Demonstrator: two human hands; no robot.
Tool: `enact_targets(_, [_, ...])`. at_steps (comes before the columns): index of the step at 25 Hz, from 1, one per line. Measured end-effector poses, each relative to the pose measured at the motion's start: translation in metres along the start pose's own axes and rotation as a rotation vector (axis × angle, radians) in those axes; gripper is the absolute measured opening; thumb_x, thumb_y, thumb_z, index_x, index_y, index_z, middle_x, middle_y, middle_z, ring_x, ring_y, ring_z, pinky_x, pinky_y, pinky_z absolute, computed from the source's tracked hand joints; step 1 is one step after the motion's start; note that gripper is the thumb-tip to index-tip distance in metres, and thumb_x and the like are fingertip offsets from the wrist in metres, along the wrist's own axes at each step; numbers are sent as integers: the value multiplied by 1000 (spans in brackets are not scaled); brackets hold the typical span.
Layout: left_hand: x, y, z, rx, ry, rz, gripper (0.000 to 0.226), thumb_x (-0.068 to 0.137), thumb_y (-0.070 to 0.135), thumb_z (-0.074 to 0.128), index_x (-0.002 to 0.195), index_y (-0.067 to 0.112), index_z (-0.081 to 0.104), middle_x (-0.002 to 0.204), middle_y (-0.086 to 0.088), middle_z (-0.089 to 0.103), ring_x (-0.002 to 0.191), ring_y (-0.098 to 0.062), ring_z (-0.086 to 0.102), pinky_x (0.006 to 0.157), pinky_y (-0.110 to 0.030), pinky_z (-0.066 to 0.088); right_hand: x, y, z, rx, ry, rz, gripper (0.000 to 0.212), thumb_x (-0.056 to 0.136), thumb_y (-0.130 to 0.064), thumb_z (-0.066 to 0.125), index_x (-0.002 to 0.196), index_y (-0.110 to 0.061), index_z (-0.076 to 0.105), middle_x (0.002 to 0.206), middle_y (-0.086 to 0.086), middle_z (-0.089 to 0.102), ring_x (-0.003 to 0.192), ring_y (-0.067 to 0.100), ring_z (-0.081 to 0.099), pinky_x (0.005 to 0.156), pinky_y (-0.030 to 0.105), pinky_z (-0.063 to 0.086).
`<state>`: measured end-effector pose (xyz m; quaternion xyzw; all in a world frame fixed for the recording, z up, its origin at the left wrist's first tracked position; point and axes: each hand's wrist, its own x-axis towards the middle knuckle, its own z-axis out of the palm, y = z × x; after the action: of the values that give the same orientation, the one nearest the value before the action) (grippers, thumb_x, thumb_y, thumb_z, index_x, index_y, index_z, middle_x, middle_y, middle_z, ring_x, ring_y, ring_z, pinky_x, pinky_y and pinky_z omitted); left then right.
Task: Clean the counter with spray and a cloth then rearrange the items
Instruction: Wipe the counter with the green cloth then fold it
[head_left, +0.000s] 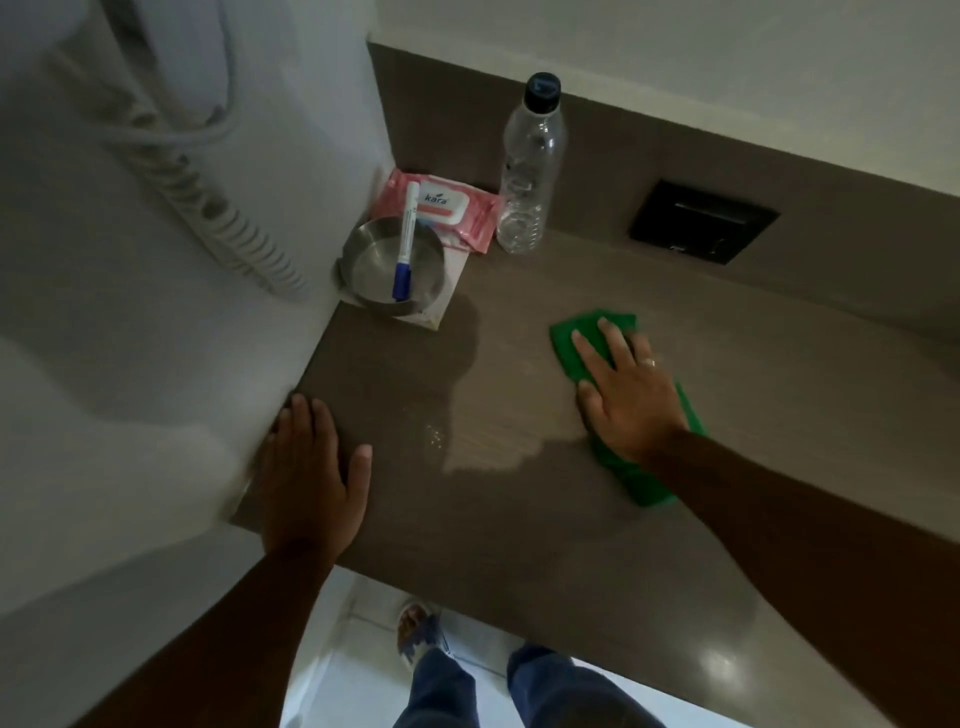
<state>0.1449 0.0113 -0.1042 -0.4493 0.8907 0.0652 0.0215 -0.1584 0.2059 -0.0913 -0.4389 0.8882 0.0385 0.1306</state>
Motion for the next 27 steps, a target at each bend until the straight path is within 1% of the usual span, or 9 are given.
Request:
enact_targets(3, [-1,-1,2,7,-4,3,76,94,51,28,151,2,24,158,-24,23,145,-39,24,118,-48,17,32,-72,-11,-11,40,1,63,96,-48,20,154,-30,6,162,12,10,145,41,16,113,53,26])
enact_targets(7, [-1,0,1,-23,-7,7,69,98,41,39,151,1,23,158,-24,23,145,-38,23,119,-48,16,-51,-162,9,20,-59,-307,60,97,-44,34,153,-31,17,161,11,17,144,40,22,113,55,25])
enact_targets(9, [-1,0,0,-38,-14,6,67,98,39,39,151,1,22,159,-23,21,146,-37,21,119,-48,15,-114,-161,22,41,-75,-458,62,91,-45,48,149,-32,29,157,8,30,139,37,35,108,54,34])
enact_targets(11, [-1,0,-1,-51,-22,3,69,97,42,34,151,2,23,159,-23,22,146,-37,21,119,-47,15,-152,-122,31,10,-136,-558,63,86,-47,50,145,-37,33,154,2,37,136,33,42,104,53,42])
enact_targets(14, [-1,-2,1,-38,-30,4,68,98,42,38,152,4,22,159,-21,21,147,-36,20,120,-48,16,-136,-38,33,-39,-94,-358,62,84,-46,41,145,-39,31,152,4,41,130,40,47,99,55,44])
enact_targets(16, [-1,-2,3,-46,-30,-6,68,99,41,42,153,5,21,160,-20,20,148,-35,19,120,-48,15,-94,-4,23,-7,-77,-158,62,88,-47,31,149,-38,21,157,9,31,135,45,37,105,56,37])
enact_targets(20, [0,-2,6,-44,-1,6,68,98,43,36,152,5,22,159,-21,21,147,-36,21,119,-48,16,-16,-39,3,-13,9,32,62,96,-53,14,154,-34,4,163,10,7,146,40,12,116,52,20])
enact_targets(25, [-3,-6,6,-123,32,15,66,96,40,28,151,4,25,159,-20,23,147,-34,21,120,-45,14,-47,-168,17,-14,-29,-285,62,97,-51,21,154,-33,2,163,9,1,149,36,0,119,52,4])
enact_targets(27, [-2,-8,3,-153,28,24,68,95,41,21,151,4,25,159,-20,23,148,-33,20,120,-43,12,-56,-184,17,39,-45,-359,61,98,-51,22,154,-33,5,164,7,-2,149,35,-3,118,50,0])
